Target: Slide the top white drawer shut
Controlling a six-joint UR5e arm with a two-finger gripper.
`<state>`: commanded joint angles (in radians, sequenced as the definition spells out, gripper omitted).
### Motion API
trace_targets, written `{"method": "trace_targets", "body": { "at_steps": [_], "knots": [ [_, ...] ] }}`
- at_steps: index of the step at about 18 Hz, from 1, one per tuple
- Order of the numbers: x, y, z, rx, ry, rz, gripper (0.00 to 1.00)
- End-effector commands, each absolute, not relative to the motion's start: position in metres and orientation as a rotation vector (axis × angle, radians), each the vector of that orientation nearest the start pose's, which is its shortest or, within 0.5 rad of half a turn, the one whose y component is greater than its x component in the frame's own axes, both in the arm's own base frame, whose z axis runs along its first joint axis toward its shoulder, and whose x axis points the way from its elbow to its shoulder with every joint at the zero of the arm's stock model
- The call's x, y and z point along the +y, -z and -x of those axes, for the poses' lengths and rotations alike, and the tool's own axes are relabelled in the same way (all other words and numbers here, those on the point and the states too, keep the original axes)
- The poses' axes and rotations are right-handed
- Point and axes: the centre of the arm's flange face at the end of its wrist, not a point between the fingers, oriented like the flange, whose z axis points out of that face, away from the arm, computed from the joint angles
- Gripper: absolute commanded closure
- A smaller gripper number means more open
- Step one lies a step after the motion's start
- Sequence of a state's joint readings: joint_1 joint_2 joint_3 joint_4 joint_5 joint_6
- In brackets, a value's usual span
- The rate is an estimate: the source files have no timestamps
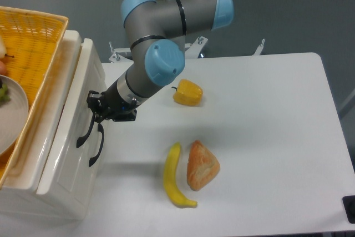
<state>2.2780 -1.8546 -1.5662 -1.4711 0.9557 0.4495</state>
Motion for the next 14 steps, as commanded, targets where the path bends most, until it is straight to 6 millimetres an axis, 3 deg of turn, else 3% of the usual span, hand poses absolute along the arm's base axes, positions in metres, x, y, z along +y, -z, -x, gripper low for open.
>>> {"method": "trace_targets", "body": {
  "at_steps": [14],
  "knots": [
    [0.5673,-0.3627,0.2262,-0.43,0.887,2.793,0.93]
  ]
}}
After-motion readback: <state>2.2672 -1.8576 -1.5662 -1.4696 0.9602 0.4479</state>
